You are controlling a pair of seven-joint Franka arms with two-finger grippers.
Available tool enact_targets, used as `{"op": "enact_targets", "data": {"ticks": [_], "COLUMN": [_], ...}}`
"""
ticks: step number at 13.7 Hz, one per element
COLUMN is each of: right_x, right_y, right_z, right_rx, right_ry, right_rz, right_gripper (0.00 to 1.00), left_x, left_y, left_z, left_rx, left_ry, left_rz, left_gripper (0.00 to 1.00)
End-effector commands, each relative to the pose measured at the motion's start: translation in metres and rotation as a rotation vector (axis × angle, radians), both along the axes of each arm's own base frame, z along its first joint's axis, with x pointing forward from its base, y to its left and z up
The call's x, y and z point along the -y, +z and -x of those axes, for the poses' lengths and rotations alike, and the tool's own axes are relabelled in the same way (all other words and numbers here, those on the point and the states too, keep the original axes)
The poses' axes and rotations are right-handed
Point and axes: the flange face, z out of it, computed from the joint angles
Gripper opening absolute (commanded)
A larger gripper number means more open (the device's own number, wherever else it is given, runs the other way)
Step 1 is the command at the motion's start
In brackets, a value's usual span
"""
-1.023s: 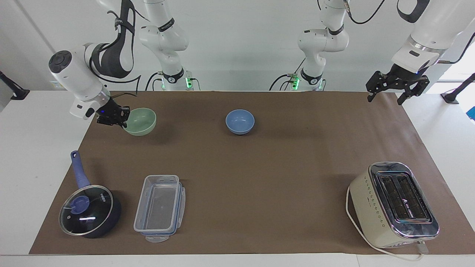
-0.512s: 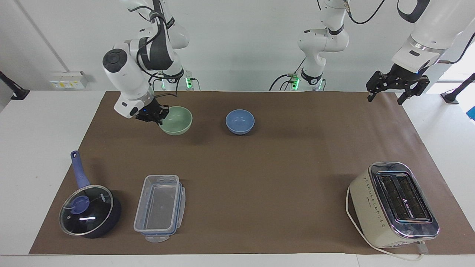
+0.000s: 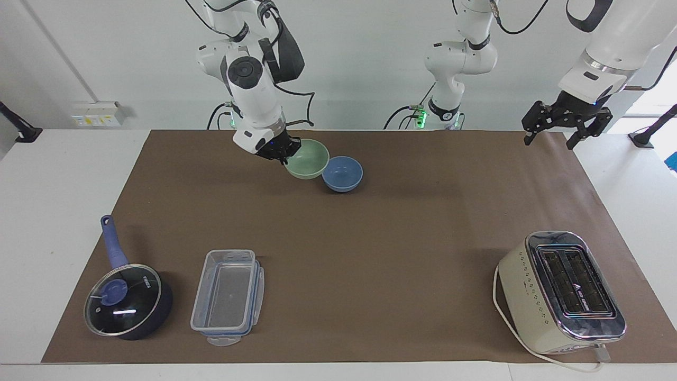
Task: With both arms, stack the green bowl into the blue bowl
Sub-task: 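Carry the green bowl with the right gripper over the blue bowl, then lower the green bowl into the blue bowl with the right gripper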
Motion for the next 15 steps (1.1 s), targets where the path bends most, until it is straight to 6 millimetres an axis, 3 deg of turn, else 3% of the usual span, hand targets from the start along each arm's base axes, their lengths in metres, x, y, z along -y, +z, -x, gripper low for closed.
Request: {"op": "enact_targets", "data": {"ticks": [1, 7, 9, 11, 15], "right_x": [-0.007, -0.04, -0.054, -0.072, -0.074], "right_y": [0.005, -0.012, -0.026, -0.035, -0.054], "right_z": [0.011, 0.03, 0.021, 0.025, 0.031], "right_rx": [-0.003, 0.001, 0.053, 0.068, 0.072], "right_ry": [-0.018, 0.001, 0.003, 0.029, 0.035], "right_rz": [-0.041, -0.086, -0.098, -0.101, -0.095], "right_gripper": [0.0, 0.0, 0.0, 0.0, 0.0], "left_x": [-0.002, -0.002, -0.002, -0.002, -0.002], "left_y": [0.003, 0.003, 0.003, 0.003, 0.003], "left_z": [0.005, 0.005, 0.005, 0.005, 0.005], "left_rx": [-0.004, -0.005, -0.004, -0.004, -0.005], "left_ry": [0.012, 0.012, 0.012, 0.012, 0.012], "left_rz": [0.008, 0.008, 0.008, 0.008, 0.008], "left_gripper": [1.0, 1.0, 1.0, 1.0, 1.0]}}
